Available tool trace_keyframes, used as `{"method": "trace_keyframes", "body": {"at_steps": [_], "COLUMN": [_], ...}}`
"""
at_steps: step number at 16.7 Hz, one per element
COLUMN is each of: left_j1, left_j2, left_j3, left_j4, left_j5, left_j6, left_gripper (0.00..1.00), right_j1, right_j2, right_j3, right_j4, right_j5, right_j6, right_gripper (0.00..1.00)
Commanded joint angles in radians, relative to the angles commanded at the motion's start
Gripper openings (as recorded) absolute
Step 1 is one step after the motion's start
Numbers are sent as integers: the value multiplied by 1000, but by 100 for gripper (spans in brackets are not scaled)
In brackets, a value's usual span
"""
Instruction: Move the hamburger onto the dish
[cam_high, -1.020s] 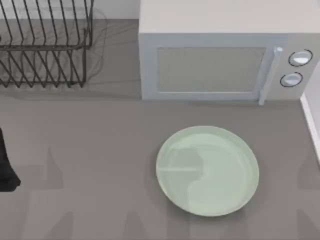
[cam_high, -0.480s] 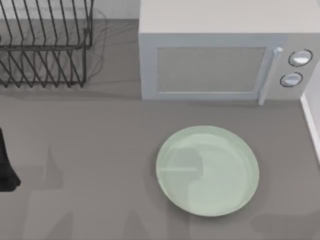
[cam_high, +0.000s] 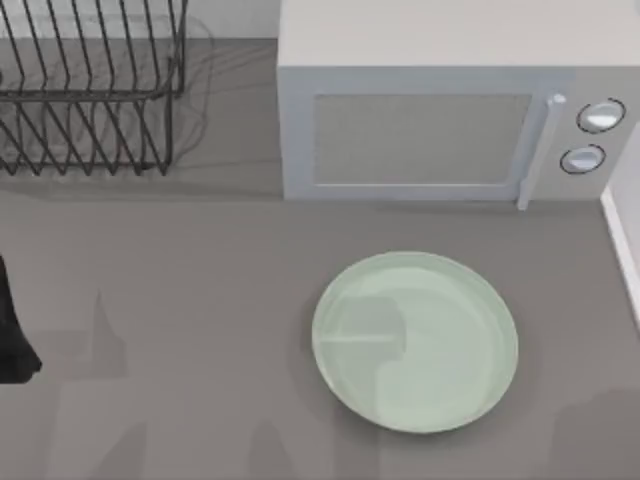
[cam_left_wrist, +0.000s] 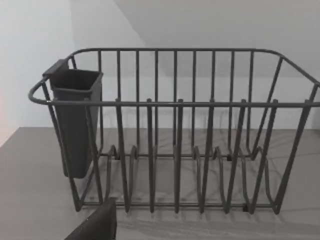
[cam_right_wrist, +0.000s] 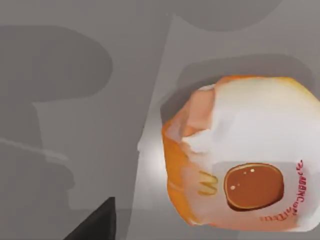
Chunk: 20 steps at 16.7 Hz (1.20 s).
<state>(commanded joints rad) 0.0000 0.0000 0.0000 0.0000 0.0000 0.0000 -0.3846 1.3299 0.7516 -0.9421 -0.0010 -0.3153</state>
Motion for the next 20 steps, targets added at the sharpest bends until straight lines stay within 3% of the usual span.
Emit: {"method": "trace_keyframes", "body": {"at_steps": [9, 17, 20], "left_j1": [0, 0, 0], "left_j2": [0, 0, 0], "left_j3": [0, 0, 0], "left_j4": [0, 0, 0], "left_j5": [0, 0, 0], "left_j6": [0, 0, 0], "left_gripper": [100, 100, 100], "right_j1": [-9, -9, -9], "right_j2": [49, 218, 246], "right_j3": [15, -143, -167], "right_j4": [-10, 324, 370], "right_j5": [-1, -1, -1], "right_j6": [-8, -4, -3], "right_gripper": [100, 100, 100]}}
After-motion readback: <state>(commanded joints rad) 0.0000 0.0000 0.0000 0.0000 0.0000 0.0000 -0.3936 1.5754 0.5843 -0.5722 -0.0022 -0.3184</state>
